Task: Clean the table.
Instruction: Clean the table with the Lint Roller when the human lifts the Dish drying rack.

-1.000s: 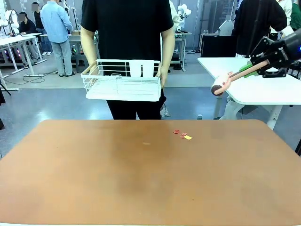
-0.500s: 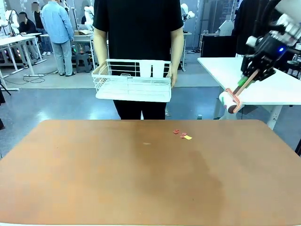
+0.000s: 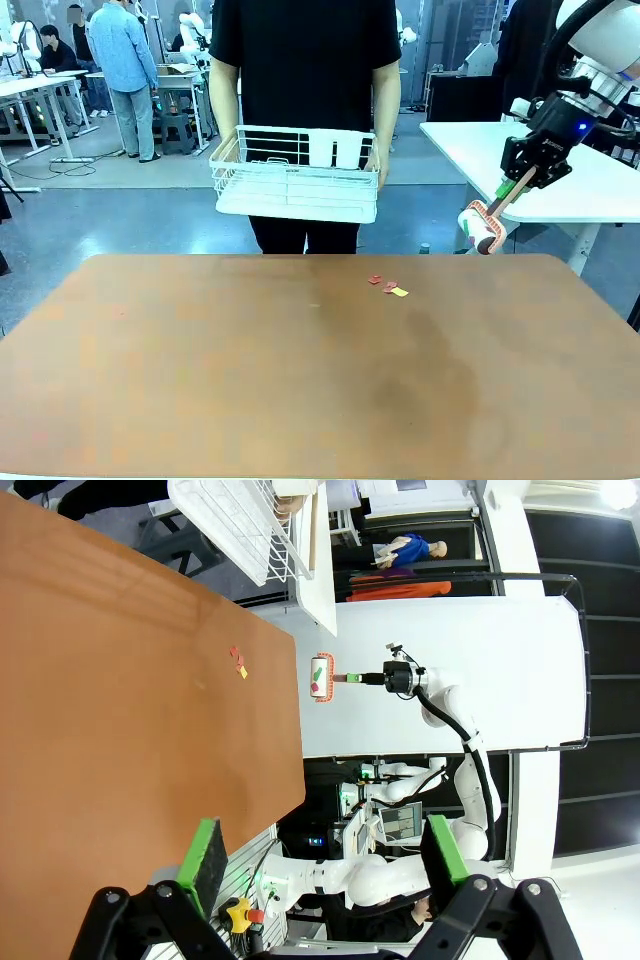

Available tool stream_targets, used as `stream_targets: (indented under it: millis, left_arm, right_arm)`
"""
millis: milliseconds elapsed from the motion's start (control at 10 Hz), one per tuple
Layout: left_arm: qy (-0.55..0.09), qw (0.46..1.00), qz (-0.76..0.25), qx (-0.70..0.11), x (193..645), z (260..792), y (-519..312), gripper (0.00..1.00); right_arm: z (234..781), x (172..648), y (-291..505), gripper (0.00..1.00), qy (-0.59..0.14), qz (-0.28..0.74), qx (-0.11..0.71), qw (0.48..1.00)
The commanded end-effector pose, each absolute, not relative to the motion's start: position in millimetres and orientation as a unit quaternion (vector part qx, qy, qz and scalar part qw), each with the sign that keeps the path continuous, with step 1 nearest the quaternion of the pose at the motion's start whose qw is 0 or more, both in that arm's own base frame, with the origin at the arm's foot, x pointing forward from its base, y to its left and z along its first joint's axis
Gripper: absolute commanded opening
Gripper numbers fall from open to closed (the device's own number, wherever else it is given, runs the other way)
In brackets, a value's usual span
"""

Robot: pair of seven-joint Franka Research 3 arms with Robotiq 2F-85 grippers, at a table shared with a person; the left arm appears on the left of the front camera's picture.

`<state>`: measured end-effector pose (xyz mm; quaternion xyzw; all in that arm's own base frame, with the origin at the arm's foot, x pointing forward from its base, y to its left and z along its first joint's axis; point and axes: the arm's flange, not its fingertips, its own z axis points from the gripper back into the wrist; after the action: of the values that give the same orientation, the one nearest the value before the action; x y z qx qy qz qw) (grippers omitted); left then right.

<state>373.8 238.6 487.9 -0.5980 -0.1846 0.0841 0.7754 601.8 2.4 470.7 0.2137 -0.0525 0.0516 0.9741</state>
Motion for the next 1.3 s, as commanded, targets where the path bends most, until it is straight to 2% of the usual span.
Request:
stream_targets:
  millis: [0, 200, 400, 700, 1200]
  left_arm:
    - [-0.188, 0.771, 0.08, -0.603, 371, 489, 241, 1.0]
    - [-0.188, 0.771, 0.08, -0.603, 371, 489, 241, 1.0]
    - [-0.188, 0.771, 0.08, -0.603, 371, 489, 241, 1.0]
    - [-0.188, 0.771, 0.08, -0.603, 371, 489, 241, 1.0]
    - [-0.188, 0.771, 0.08, -0.603, 371, 489, 241, 1.0]
  right_arm:
    - [472, 604, 3, 0.21, -0.048, 0.059, 0.206, 0.976]
    - [470, 602, 2, 0.21, -0.051, 0.052, 0.212, 0.974]
    - [418, 624, 19, 0.21, -0.028, 0.09, 0.254, 0.963]
    - [383, 635, 32, 0.21, -0.001, 0.084, 0.276, 0.958]
    - [340, 617, 34, 0.21, -0.048, 0.037, 0.297, 0.953]
